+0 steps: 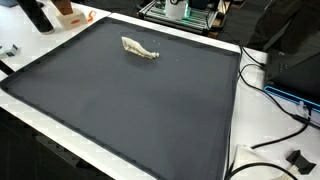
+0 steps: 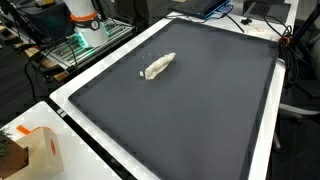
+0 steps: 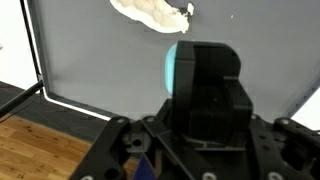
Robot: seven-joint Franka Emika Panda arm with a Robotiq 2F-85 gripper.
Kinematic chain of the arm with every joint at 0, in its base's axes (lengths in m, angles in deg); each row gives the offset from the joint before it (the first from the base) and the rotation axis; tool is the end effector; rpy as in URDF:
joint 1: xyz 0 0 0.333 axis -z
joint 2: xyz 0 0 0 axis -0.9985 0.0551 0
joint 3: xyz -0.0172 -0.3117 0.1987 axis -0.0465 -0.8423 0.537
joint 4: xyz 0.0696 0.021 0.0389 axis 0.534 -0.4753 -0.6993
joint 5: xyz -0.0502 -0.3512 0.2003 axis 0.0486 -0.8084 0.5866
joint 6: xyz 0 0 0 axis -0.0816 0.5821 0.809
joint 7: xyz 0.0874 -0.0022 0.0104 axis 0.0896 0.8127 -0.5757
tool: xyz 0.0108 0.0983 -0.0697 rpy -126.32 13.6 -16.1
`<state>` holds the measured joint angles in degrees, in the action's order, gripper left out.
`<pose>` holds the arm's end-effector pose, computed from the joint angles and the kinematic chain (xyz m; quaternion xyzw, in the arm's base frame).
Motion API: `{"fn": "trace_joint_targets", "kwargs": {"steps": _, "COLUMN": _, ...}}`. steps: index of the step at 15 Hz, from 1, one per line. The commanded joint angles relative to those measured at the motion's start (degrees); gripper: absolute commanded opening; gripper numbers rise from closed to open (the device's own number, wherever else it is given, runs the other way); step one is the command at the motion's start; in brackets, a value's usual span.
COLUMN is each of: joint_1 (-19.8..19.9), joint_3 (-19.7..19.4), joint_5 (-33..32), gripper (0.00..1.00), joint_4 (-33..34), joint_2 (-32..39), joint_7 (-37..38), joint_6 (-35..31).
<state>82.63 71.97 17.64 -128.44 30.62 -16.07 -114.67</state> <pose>0.4025 0.1541 0.5541 0.9750 0.1269 0.1465 0.1082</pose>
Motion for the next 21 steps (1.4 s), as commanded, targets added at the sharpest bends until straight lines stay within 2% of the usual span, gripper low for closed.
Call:
{"fn": "trace_joint_targets", "kwargs": {"steps": 1, "joint_1": -1.18, "joint_3": -1.00, "joint_5": -0.63, "gripper": 0.50, "joint_4": 0.12, "joint_2": 0.19, "joint_7": 0.49, "joint_6": 0.20}}
{"fn": "trace_joint_targets", "kwargs": {"steps": 8, "joint_1": -1.18, "joint_3": -1.00, "joint_5": -0.63, "gripper": 0.50, "joint_4": 0.12, "joint_2": 0.19, "joint_7": 0.49, "joint_6": 0.20}}
{"fn": "trace_joint_targets", "kwargs": {"steps": 9, "joint_1": -1.18, "joint_3": -1.00, "joint_5": -0.63, "gripper": 0.25, "joint_4": 0.12, "joint_2": 0.19, "joint_7": 0.49, "joint_6": 0.20}}
{"fn": "trace_joint_targets", "kwargs": {"steps": 10, "joint_1": -1.14, "joint_3": -3.17, "joint_5": 1.39, "gripper": 0.25, "joint_4": 0.52, "joint_2": 0.95, "joint_7": -1.33, "joint_6": -0.74}}
{"fn": "trace_joint_targets", "kwargs": {"steps": 16, "joint_1": -3.91, "joint_3": -18.89, "joint_5": 21.67, "gripper": 0.25, "joint_4": -0.80, "joint_2": 5.16, "joint_7": -22.14, "joint_6": -11.07}}
{"fn": "trace_joint_targets", "kwargs": {"steps": 19, "joint_1": -5.21, "joint_3": -25.40, "joint_5": 34.97, "gripper": 0.25, "joint_4": -0.94, "joint_2": 8.22, "joint_7": -34.30, "joint_6": -11.79}}
{"fn": "trace_joint_targets", "kwargs": {"steps": 21, "joint_1": -5.57, "joint_3": -28.26, "joint_5": 44.13, "gripper": 0.25, "joint_4": -0.72, "joint_2": 10.32, "joint_7": -41.39, "joint_6": -10.06}}
